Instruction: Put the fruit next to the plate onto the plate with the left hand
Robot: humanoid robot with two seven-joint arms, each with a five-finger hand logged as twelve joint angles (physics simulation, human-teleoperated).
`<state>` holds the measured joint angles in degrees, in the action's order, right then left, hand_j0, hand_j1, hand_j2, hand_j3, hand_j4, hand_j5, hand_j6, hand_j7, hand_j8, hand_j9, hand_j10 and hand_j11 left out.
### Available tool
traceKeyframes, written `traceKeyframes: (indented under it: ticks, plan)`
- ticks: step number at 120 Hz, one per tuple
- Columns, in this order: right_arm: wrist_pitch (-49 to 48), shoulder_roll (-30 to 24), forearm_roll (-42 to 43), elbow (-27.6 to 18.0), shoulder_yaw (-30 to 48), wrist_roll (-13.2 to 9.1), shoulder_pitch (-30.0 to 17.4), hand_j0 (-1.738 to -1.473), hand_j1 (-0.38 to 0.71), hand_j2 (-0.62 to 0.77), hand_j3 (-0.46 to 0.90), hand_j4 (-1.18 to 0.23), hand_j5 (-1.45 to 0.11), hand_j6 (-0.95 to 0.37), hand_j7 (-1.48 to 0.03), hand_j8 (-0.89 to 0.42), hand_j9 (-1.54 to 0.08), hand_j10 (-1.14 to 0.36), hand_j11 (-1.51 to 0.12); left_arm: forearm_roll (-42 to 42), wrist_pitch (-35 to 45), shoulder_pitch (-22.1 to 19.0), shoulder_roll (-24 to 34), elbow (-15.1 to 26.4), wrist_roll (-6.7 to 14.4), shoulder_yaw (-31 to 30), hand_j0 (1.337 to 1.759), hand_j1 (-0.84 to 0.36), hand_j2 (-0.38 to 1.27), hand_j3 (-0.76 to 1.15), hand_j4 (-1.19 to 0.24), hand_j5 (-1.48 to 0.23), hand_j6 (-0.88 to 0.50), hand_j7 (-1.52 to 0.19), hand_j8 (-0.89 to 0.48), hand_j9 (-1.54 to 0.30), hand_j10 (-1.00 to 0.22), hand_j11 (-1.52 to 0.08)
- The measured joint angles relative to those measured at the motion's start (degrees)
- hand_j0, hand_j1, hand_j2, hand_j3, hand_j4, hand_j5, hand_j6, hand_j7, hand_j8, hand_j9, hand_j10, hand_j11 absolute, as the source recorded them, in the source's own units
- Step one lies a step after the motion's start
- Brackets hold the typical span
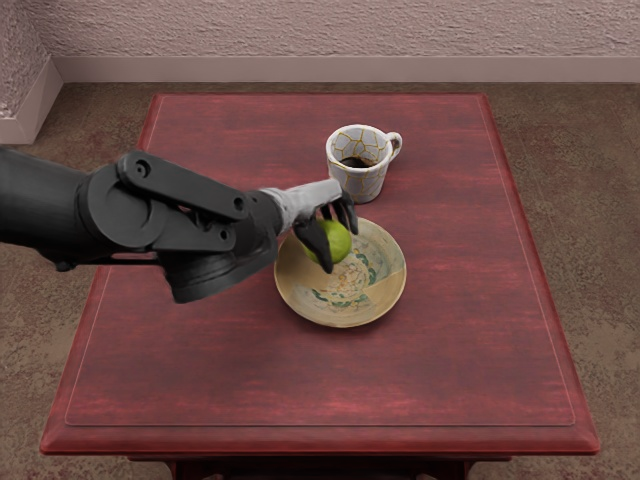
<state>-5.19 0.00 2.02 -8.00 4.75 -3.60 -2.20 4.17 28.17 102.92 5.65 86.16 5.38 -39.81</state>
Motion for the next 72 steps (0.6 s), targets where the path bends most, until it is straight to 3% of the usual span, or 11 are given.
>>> traceKeyframes:
  ticks: [27,44,54,72]
  plan:
    - [0.0,0.0,0.0,0.0,0.0,0.0,0.0,-1.658,-0.35,0.00,0.00,0.00,0.00,0.00,0.00,0.00,0.00,0.00,0.00,-0.8,0.2,-0.8,-1.5,0.0,-0.1,-0.4,1.652,-0.36,0.53,0.00,-0.62,-0.93,-0.39,-0.90,-0.35,-0.90,-0.52,-0.90]
    - [0.0,0.0,0.0,0.0,0.0,0.0,0.0,-1.658,-0.35,0.00,0.00,0.00,0.00,0.00,0.00,0.00,0.00,0.00,0.00,-0.9,0.3,-1.6,-1.8,-0.1,-0.3,-0.5,1.654,-0.29,0.44,0.00,-0.61,-0.87,-0.44,-0.84,-0.41,-0.85,-0.56,-0.85]
    - [0.0,0.0,0.0,0.0,0.0,0.0,0.0,-1.658,-0.35,0.00,0.00,0.00,0.00,0.00,0.00,0.00,0.00,0.00,0.00,-1.2,0.3,-1.6,-1.7,-0.1,-0.5,-0.6,1.655,-0.21,0.32,0.00,-0.52,-0.72,-0.41,-0.71,-0.38,-0.71,-0.48,-0.71]
    - [0.0,0.0,0.0,0.0,0.0,0.0,0.0,-1.658,-0.35,0.00,0.00,0.00,0.00,0.00,0.00,0.00,0.00,0.00,0.00,-1.7,-0.1,-1.5,-1.3,-0.4,-0.7,-0.6,1.657,0.04,0.16,0.00,-0.28,-0.39,-0.23,-0.39,-0.22,-0.39,-0.27,-0.39]
